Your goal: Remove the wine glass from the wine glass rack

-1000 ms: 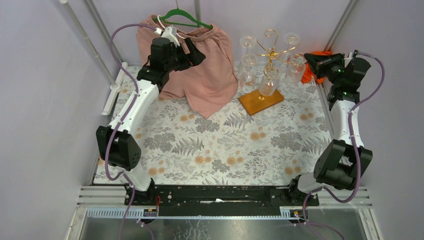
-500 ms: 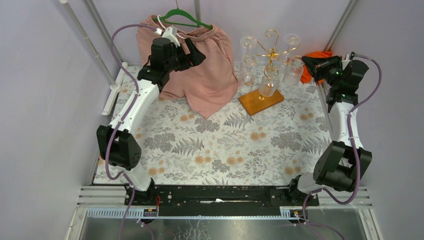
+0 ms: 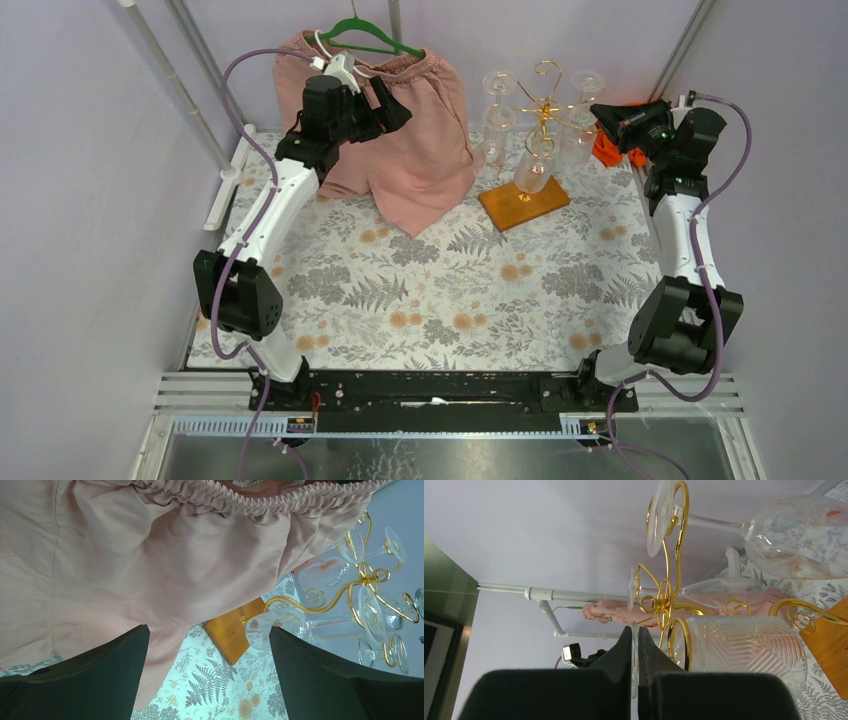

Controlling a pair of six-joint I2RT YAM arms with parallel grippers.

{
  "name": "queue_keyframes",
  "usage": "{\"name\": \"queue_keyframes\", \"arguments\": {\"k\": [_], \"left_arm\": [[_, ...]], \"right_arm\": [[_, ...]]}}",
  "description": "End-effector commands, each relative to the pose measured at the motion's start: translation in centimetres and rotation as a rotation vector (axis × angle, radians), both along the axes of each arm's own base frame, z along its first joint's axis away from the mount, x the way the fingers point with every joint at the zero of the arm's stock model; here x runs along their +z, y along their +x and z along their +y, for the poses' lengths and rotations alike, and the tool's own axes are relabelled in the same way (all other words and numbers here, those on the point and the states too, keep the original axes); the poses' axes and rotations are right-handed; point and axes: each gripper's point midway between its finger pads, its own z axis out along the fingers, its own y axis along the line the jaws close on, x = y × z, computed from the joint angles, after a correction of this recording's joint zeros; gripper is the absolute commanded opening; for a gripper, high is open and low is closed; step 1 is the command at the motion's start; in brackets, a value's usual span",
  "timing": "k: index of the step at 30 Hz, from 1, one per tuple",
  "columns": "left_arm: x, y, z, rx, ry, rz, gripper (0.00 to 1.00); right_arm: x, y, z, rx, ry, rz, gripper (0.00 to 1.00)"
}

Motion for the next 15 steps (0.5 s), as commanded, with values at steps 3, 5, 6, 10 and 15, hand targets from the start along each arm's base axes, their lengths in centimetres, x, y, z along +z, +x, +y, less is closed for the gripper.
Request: {"name": "queue_keyframes", "arguments": {"k": [3, 5, 6, 10, 15], "left_arm": [[-0.2, 0.7, 0.0, -0.003, -0.005, -0.018, 0.99], [-0.2, 0.7, 0.0, -0.003, -0.006, -0.019, 0.99], [-0.2, 0.7, 0.0, -0.003, -0.005, -0.019, 0.99], [-0.3, 0.8, 0.0, -0.003, -0.003, -0.015, 0.99], [-0.3, 0.9, 0.0, -0.001, 0.001, -0.016, 0.99]], "right_arm": [[4.6, 0.4, 1.3, 0.061, -0.035, -0.129, 0.0], [4.3, 0.9, 1.1, 0.057, -0.031, -0.124, 0.0], [4.2, 1.1, 1.0, 0.054, -0.032, -0.126, 0.0], [3.9, 1.9, 0.6, 0.041, -0.029, -0.124, 0.0], [3.8, 2.3, 0.3, 0.023, -0.041, -0.125, 0.0]]}}
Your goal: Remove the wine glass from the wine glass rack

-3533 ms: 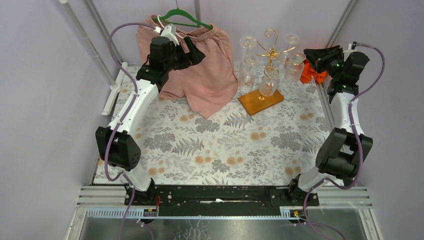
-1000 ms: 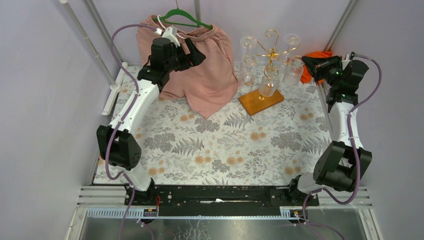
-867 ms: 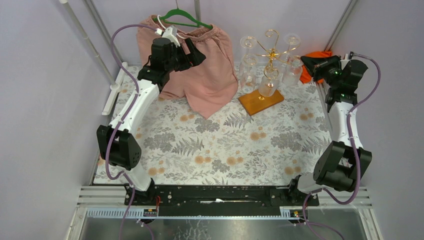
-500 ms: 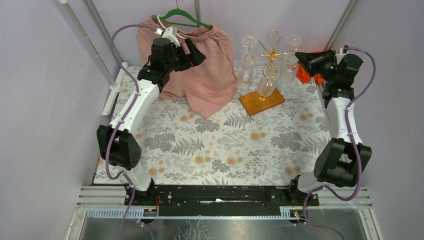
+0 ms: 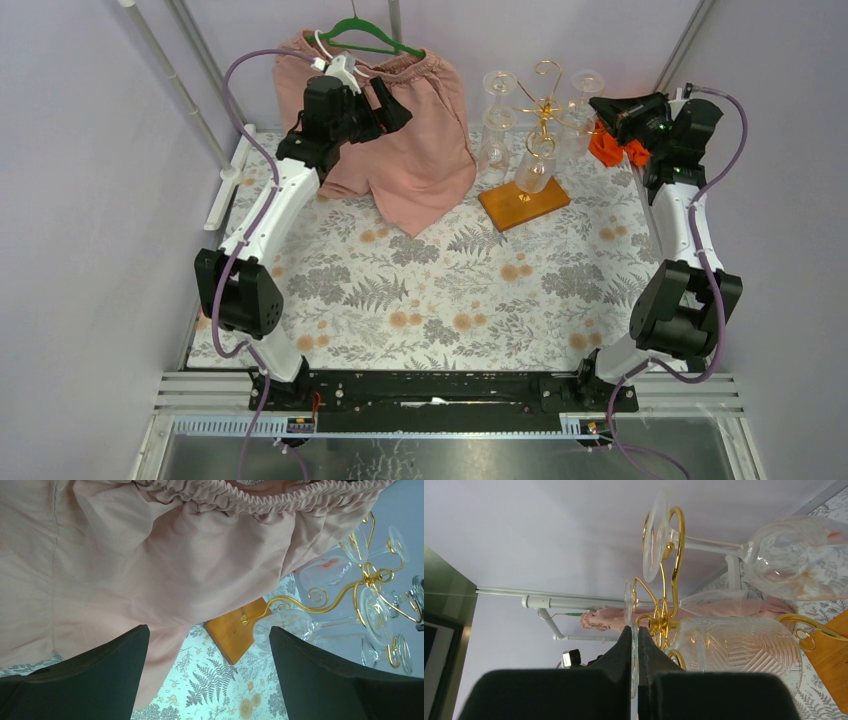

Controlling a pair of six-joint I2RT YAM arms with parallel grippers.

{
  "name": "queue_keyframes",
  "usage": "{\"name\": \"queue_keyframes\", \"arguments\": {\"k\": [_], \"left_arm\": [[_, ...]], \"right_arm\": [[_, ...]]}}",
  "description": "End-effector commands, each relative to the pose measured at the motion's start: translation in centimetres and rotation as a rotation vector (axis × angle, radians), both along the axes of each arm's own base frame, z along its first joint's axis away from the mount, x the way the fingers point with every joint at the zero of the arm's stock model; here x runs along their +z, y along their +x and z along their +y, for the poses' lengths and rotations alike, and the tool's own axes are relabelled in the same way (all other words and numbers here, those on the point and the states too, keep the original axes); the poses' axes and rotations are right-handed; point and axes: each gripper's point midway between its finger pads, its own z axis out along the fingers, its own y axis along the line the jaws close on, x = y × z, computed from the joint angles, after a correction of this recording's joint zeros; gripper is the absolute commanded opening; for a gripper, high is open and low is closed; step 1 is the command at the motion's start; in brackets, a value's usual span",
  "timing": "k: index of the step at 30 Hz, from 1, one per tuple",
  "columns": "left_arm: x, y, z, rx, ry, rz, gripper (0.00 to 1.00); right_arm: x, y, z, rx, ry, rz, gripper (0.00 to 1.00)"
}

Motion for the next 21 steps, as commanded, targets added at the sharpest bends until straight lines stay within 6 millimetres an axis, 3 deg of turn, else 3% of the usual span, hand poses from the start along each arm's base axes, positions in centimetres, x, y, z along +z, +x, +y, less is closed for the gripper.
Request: {"name": "queue_keyframes", "arguments": {"k": [1, 13, 21], "left_arm": [[0.0, 0.8, 0.1, -0.001, -0.001, -0.021, 0.99], [-0.3, 0.7, 0.2, 0.003, 0.008, -0.015, 0.99], [-0.4, 0.6, 0.3, 0.007, 0.009, -0.013, 0.99]], "right_arm": [[4.2, 0.0, 0.4, 0.01, -0.036, -0.13, 0.0], [2.4, 1.7, -0.9, -0.029, -0.021, -0.091, 0.0], [1.8, 0.9, -4.1, -0.099, -0.014, -0.089, 0.0]]}}
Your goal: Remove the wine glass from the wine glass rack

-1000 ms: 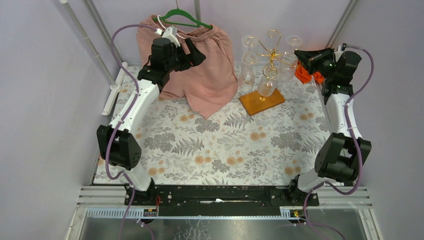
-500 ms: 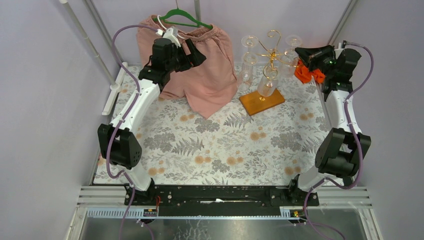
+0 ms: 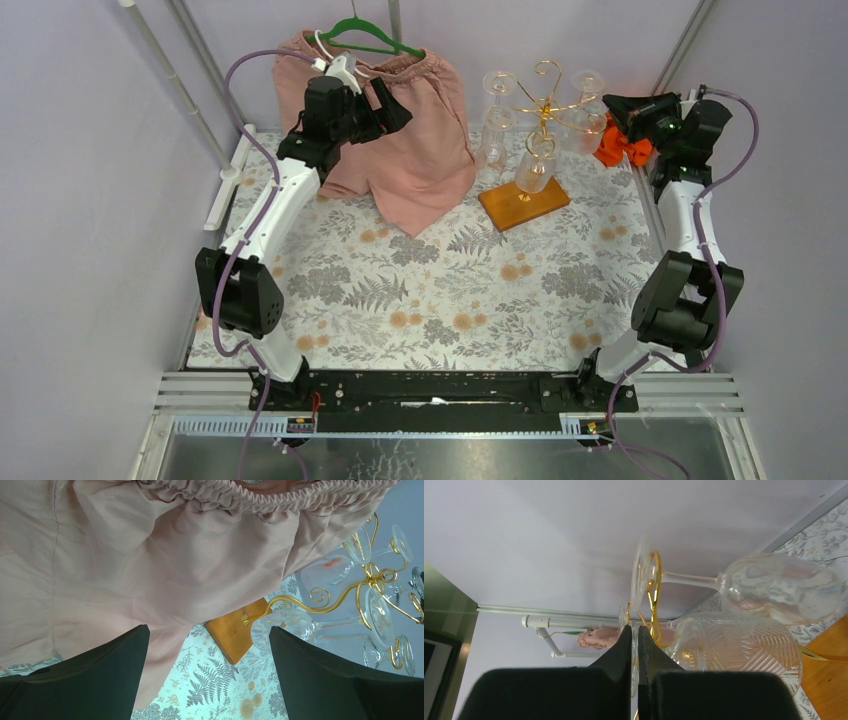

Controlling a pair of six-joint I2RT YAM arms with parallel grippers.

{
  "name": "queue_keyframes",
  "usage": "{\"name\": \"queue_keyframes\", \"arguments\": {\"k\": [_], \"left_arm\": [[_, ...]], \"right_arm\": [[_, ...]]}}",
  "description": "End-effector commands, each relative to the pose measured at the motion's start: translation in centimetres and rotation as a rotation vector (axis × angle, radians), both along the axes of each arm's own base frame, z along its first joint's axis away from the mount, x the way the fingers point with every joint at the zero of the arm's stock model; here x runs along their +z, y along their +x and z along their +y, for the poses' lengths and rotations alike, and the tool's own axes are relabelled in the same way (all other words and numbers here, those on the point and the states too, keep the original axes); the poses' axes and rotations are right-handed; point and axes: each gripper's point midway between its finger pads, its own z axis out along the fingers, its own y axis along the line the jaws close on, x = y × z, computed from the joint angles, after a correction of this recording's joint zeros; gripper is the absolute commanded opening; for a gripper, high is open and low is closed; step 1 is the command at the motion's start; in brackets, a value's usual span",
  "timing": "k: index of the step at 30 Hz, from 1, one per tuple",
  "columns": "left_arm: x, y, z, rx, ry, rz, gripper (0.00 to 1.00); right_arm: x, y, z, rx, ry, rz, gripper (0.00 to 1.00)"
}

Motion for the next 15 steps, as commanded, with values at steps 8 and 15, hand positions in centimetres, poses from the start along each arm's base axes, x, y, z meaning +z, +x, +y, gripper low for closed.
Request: {"name": "queue_keyframes", "arguments": {"k": [8, 15], "left_arm": [[-0.4, 0.6, 0.2, 0.004, 0.003, -0.01, 0.99], [-0.5, 0.6, 0.1, 0.004, -0.002, -0.005, 0.99]], "right_arm": [[1.5, -1.4, -2.7, -0.059, -0.014, -0.07, 0.0], [1.5, -3.7, -5.5, -0.108, 0.023, -0.089, 0.0]]}}
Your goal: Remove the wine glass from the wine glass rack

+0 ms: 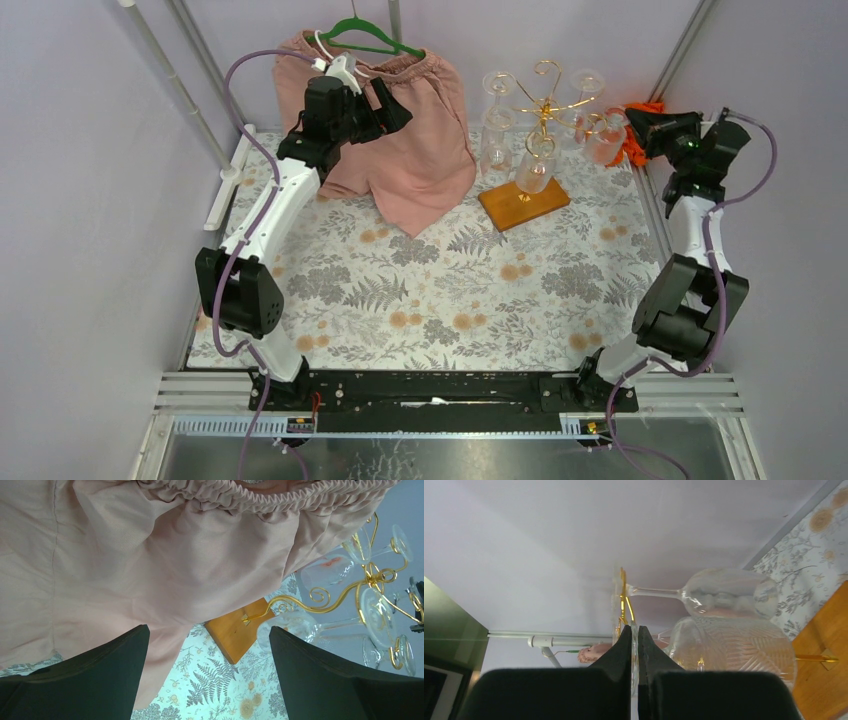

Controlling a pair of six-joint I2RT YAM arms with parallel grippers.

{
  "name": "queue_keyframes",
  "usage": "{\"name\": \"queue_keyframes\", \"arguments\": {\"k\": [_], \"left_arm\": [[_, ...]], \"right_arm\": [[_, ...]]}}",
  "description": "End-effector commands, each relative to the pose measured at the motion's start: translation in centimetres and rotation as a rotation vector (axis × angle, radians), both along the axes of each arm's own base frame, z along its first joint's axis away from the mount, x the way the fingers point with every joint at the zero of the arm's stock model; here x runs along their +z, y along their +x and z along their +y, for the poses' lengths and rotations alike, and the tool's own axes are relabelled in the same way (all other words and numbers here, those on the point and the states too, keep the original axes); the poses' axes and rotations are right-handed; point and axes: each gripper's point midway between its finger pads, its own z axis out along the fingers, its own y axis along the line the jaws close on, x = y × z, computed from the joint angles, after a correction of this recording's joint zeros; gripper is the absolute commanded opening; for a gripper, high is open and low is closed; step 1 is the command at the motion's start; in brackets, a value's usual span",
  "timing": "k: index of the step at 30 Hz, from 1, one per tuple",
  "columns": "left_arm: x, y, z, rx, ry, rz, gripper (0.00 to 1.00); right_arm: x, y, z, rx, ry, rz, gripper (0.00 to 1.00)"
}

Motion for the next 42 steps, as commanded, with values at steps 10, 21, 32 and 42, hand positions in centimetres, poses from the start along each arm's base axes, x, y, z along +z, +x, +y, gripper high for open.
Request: {"name": "queue_keyframes", "arguments": {"k": [10, 21, 32, 42], "left_arm": [[0.3, 0.2, 0.4, 0.017, -0.001, -0.022, 0.99], [6.1, -4.5, -2.4, -0.135, -0.077, -0.131, 0.91], [12.9, -17.7, -6.8, -0.748, -0.323, -0.5, 0.79], [12.3, -22.4, -6.3, -0.999, -0.476, -0.626, 0.46]], "right_arm": [[10.6, -8.5, -0.4, -0.089, -0.165, -0.222, 0.0], [21.6, -16.3, 6.0, 0.076, -0.195, -0.493, 0.0], [26.4, -19.0, 16.9, 0.5, -0.104, -0.698, 0.0], [26.1, -20.4, 23.3, 0.732, 0.044, -0.813, 0.0]]}}
